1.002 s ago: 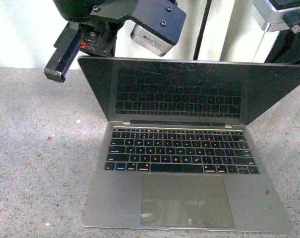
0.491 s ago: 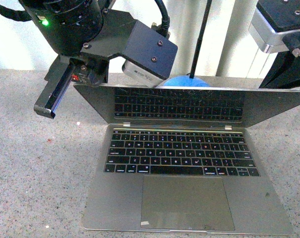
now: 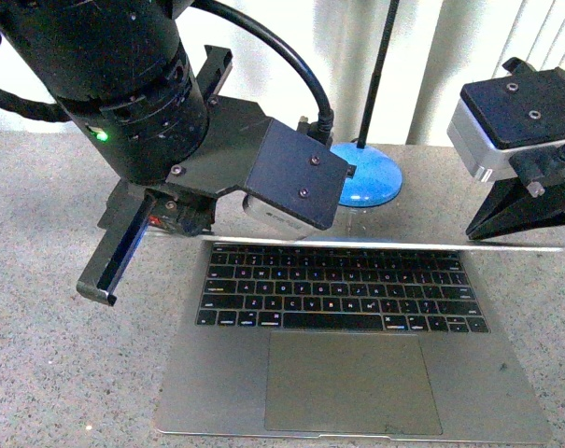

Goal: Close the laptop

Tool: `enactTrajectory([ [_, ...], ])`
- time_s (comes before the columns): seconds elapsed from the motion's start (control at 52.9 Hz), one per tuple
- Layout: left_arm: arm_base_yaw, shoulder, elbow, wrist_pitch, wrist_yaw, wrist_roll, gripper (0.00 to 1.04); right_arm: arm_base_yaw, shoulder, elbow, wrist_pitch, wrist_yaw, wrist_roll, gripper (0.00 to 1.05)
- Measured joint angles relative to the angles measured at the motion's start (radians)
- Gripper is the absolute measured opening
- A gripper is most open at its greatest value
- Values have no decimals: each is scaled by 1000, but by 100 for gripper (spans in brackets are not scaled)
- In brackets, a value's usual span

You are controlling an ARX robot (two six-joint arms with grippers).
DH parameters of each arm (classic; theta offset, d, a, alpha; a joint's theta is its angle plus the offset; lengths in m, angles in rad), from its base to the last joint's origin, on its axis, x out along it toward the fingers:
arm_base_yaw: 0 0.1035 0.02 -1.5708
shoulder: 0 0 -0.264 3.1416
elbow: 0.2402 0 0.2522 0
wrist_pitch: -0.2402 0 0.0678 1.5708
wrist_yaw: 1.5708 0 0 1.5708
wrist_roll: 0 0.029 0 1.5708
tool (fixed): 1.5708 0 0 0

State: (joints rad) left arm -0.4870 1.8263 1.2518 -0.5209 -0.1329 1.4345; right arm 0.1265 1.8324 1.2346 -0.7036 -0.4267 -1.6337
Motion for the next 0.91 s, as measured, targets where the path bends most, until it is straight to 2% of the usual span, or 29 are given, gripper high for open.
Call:
enactTrajectory([
  [0.51, -31, 3, -129, 123, 31, -50, 4, 10, 32, -134, 153, -55, 40, 3],
  [0.907, -77, 105, -252, 250, 75, -119, 4, 11, 139, -265, 307, -82, 83, 3],
])
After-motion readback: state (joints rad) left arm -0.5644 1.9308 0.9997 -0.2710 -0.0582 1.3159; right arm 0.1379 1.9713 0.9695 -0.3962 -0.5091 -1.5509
